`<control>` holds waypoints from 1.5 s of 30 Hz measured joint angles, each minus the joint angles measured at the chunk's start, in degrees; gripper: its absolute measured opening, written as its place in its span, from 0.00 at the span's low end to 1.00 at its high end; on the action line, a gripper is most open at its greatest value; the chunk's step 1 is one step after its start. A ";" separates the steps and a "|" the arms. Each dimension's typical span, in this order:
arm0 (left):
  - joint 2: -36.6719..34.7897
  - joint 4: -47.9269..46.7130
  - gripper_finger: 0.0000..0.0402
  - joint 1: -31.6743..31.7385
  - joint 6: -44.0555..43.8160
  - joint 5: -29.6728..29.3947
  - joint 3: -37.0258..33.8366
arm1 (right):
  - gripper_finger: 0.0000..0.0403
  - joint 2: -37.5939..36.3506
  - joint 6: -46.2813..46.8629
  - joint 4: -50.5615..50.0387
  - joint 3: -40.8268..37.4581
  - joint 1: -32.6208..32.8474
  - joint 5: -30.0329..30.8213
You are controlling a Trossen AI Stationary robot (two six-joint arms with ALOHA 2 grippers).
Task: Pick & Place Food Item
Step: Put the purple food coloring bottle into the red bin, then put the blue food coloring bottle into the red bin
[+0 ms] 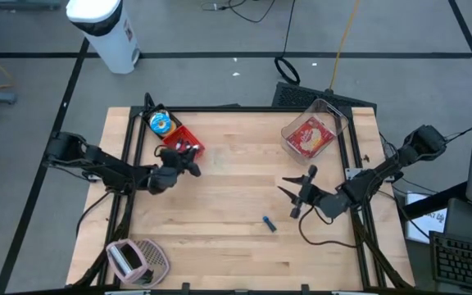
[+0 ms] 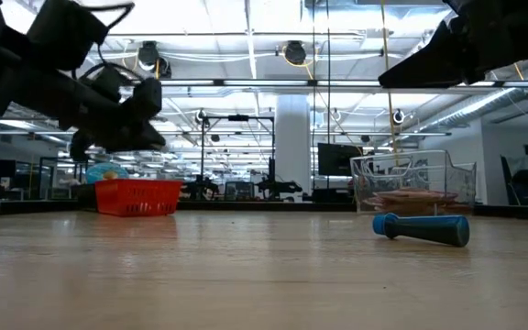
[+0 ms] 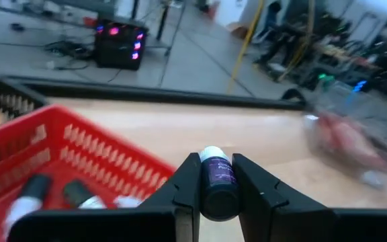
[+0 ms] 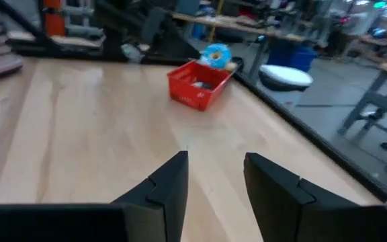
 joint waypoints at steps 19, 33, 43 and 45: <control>0.10 -13.89 0.41 5.85 -18.81 4.27 0.00 | 0.32 0.03 -0.22 0.78 -0.02 -0.70 -2.64; -0.03 13.43 0.47 0.97 6.85 20.91 0.05 | 0.32 6.29 10.23 6.31 -0.02 1.45 -26.56; -0.01 12.37 0.46 0.40 5.22 21.50 0.05 | 0.38 23.37 21.67 8.59 2.05 7.46 -26.39; -0.01 12.37 0.46 0.40 5.08 21.50 0.07 | 0.43 25.63 23.53 8.65 2.05 7.10 -26.46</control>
